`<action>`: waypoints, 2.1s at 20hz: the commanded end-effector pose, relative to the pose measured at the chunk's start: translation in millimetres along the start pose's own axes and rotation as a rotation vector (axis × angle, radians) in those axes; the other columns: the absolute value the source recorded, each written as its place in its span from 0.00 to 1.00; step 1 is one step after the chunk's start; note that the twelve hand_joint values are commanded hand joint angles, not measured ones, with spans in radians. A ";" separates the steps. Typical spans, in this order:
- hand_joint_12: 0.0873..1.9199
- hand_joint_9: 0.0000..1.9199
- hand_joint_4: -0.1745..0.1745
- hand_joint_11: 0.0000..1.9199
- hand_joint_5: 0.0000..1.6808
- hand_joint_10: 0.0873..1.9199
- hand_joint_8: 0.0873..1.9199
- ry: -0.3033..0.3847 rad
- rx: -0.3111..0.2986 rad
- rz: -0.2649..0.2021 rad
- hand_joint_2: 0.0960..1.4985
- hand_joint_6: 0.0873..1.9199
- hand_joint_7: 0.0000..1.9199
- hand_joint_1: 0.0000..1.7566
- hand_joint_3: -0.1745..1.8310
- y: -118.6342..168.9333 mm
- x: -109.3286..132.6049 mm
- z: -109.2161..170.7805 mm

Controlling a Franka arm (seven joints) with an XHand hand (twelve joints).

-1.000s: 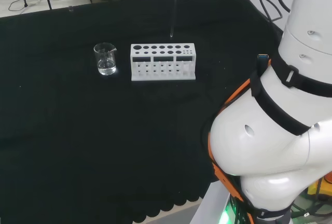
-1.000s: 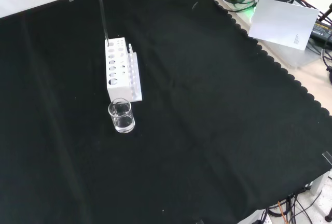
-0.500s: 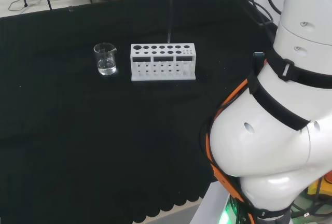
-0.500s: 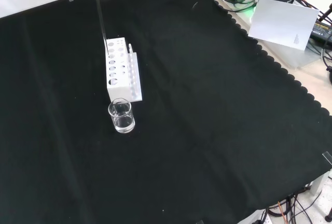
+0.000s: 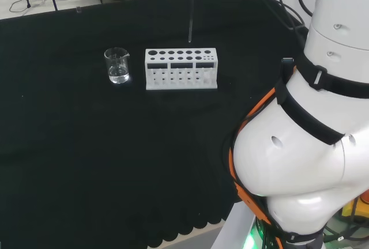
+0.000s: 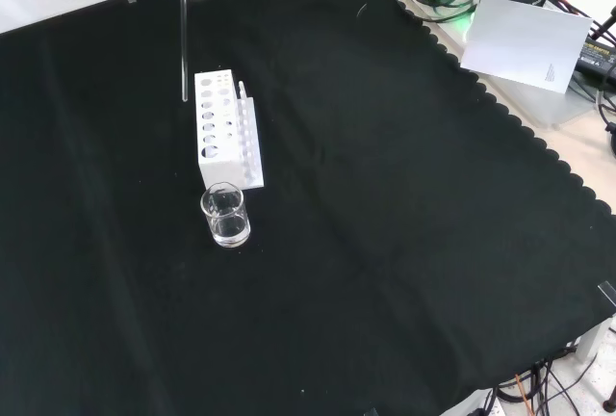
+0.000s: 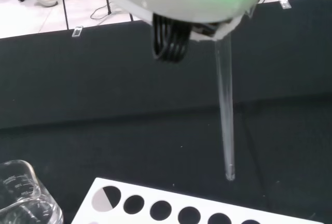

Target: Put the glass rod back on the white test tube rack.

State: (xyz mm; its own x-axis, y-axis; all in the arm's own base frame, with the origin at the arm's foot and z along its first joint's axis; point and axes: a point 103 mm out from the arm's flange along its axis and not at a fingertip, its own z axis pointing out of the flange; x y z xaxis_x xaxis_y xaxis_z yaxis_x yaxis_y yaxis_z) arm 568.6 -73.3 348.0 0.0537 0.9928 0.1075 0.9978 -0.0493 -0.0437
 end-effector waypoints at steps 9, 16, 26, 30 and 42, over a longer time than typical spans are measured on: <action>0.48 0.88 0.00 0.67 0.77 0.43 0.42 -0.016 -0.003 0.003 0.29 0.37 0.83 0.70 0.55 -9.2 0.9 -6.1; 0.47 0.88 0.00 0.67 0.77 0.43 0.42 -0.024 -0.010 0.013 0.29 0.37 0.83 0.70 0.55 -17.0 -0.6 -8.7; 0.47 0.88 0.00 0.67 0.77 0.43 0.41 -0.011 0.006 0.014 0.29 0.37 0.83 0.70 0.55 -28.0 0.8 -4.3; 0.47 0.88 0.00 0.67 0.77 0.43 0.41 -0.028 0.024 0.067 0.29 0.37 0.83 0.70 0.55 -21.7 11.1 5.1; 0.47 0.88 0.00 0.67 0.77 0.43 0.41 0.004 0.038 0.016 0.29 0.37 0.83 0.70 0.55 -17.4 4.0 12.5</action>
State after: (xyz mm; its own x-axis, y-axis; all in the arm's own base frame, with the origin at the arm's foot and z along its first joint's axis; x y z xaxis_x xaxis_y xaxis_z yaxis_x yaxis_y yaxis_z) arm 549.1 -67.8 338.7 0.0698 0.9913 0.1119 0.9955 -0.0620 -0.0717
